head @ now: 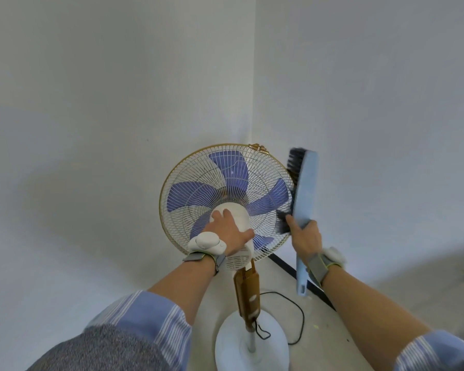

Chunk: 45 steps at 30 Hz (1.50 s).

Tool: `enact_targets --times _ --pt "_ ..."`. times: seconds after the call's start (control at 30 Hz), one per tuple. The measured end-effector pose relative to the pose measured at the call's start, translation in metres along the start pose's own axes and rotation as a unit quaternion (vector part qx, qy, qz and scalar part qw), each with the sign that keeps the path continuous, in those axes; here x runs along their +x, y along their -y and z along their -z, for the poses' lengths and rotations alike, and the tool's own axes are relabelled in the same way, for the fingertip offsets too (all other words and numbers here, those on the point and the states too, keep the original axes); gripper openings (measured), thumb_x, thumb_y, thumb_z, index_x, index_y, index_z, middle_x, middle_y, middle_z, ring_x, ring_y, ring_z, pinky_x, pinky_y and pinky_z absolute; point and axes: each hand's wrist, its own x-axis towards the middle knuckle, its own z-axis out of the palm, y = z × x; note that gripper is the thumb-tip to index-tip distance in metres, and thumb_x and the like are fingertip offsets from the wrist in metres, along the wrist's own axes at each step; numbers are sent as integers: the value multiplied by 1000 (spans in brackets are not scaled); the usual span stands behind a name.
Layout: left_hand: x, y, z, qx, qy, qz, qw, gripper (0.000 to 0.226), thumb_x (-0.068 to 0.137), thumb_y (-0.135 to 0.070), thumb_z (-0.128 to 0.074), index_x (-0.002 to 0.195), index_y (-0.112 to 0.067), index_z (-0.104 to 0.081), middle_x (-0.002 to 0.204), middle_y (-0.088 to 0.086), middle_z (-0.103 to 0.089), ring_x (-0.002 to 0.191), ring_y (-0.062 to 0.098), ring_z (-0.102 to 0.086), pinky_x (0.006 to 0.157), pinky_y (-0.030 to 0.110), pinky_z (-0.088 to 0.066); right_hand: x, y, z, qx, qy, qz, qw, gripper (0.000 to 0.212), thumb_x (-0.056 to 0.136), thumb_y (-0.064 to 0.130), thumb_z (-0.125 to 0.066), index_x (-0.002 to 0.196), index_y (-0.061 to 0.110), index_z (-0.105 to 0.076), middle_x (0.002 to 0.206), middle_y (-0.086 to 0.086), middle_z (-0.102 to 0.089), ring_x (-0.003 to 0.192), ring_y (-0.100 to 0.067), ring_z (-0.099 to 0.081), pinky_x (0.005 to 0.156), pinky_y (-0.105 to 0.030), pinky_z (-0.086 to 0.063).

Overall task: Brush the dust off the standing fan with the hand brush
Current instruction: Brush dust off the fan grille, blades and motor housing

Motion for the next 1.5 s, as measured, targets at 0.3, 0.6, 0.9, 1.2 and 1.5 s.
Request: enact_targets --times 0.3,0.6,0.9,1.2,1.5 --pt "-2 5 -1 -24 8 13 1000 94 84 -68 -48 152 -13 -14 151 15 -23 126 40 -45 95 43 -42 6 -7 7 203 107 -94 969 44 89 43 -67 67 11 -47 47 -5 -41 39 -17 -34 44 -28 -34" --pt "6 2 -4 -41 2 9 999 73 87 -64 -27 139 -14 -35 134 16 -36 118 41 -49 91 44 -44 -3 -26 22 43 -64 5 997 58 84 55 -65 106 5 -47 98 -12 -61 86 -34 -61 74 -43 -50" --pt "12 4 -1 -53 -33 -3 998 51 97 -43 -37 130 -5 -44 129 22 -47 109 42 -54 89 48 -47 -23 -72 20 -280 37 95 955 46 89 50 -61 102 18 -31 84 -2 -55 71 -29 -54 62 -33 -38" --pt "13 3 -3 -55 -38 4 998 52 95 -44 -39 128 -5 -45 129 22 -47 109 42 -53 87 48 -47 -8 -126 58 -484 89 47 869 47 87 50 -57 113 17 -35 109 -9 -64 92 -32 -66 73 -37 -49" --pt "4 -7 0 -59 -45 77 994 63 92 -57 -29 137 -15 -38 138 17 -36 119 40 -48 96 45 -41 -9 -92 69 -538 186 96 817 54 84 56 -58 118 16 -46 110 -5 -64 95 -26 -65 70 -31 -45"
